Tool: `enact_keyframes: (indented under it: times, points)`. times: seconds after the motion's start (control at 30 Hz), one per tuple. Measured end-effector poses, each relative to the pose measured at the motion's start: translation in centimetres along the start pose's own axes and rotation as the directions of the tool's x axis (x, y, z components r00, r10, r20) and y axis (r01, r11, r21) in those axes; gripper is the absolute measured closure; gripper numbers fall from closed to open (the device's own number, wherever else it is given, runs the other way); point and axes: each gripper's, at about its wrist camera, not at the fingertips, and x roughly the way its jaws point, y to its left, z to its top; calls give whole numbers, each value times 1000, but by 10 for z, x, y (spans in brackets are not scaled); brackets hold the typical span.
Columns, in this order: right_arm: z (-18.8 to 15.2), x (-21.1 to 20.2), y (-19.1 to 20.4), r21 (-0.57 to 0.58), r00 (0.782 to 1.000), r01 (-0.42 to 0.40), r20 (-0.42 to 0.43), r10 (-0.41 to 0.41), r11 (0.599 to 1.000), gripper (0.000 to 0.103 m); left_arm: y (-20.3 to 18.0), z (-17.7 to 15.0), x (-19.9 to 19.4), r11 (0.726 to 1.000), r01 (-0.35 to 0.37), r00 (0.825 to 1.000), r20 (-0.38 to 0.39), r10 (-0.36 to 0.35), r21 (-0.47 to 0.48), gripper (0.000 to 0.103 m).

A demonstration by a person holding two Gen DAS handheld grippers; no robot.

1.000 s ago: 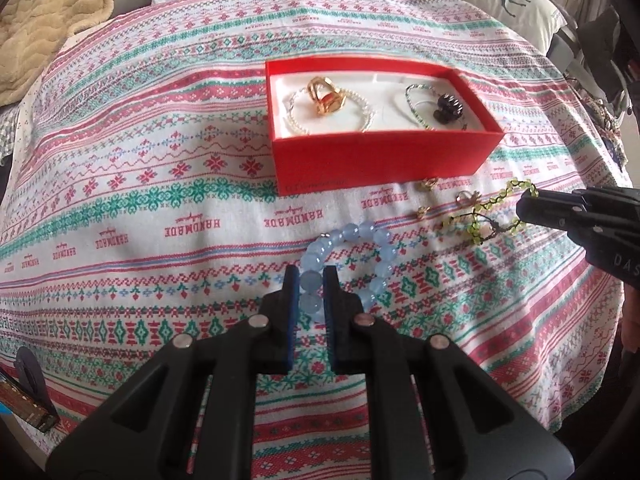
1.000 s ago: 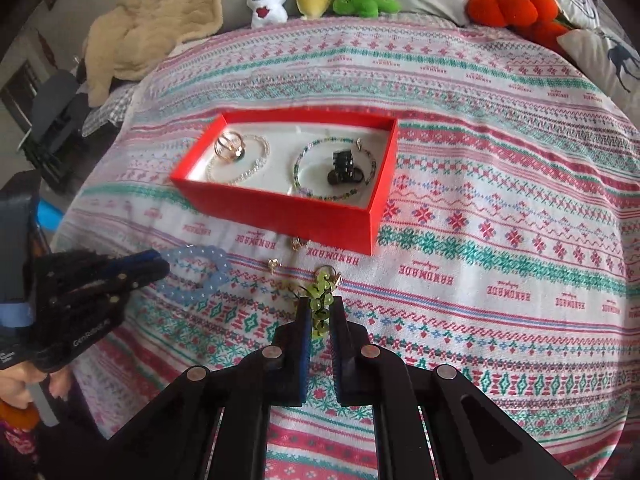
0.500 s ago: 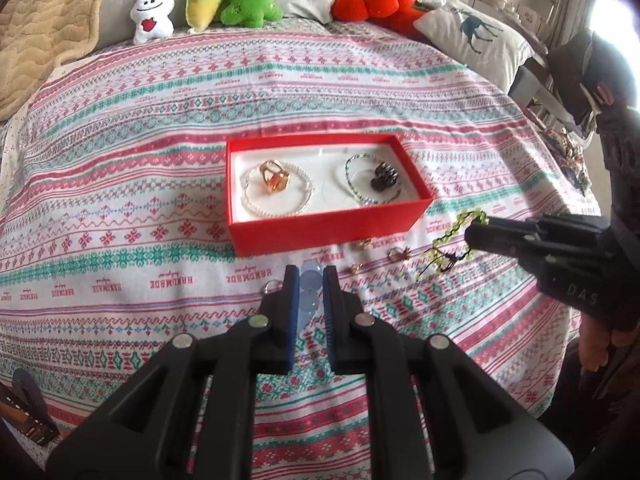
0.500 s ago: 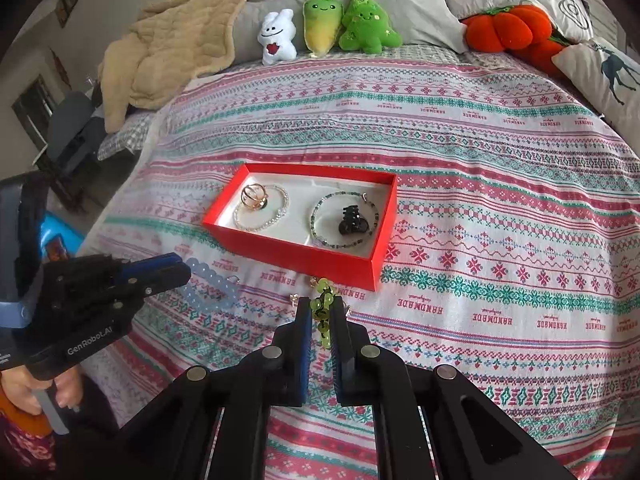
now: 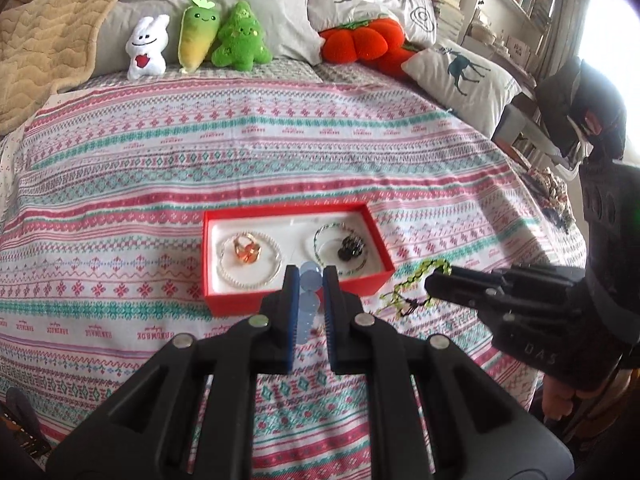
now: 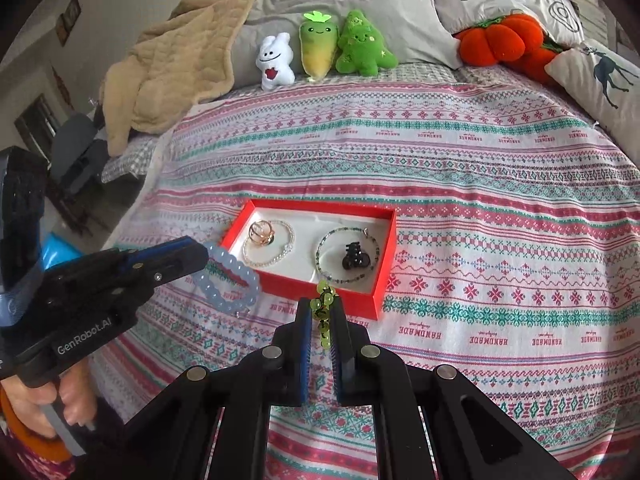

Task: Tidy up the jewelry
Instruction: 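Carry the blue bracelet with the left tool while the right tool carries the green bracelet over the red box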

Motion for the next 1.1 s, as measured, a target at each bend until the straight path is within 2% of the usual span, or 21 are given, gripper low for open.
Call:
enact_keyframes:
  times: [0.43,0.63,0.9,1.1]
  points:
    - [13,2,-5,22,999,14,38,-15,1000,94,0,29,27,998,15,999,39,-13,-62,90]
    - [18,5,-8,25,999,13,44,-14,1000,94,20,30,49,997,-31,999,-9,31,-70,90]
    - [26,14,-12,22,999,10,41,-11,1000,94,47,31,66,991,-75,997,-35,72,-108,90]
    - [33,21,-7,12,999,10,38,-10,1000,94,59,25,78,983,-147,987,-86,137,-113,90]
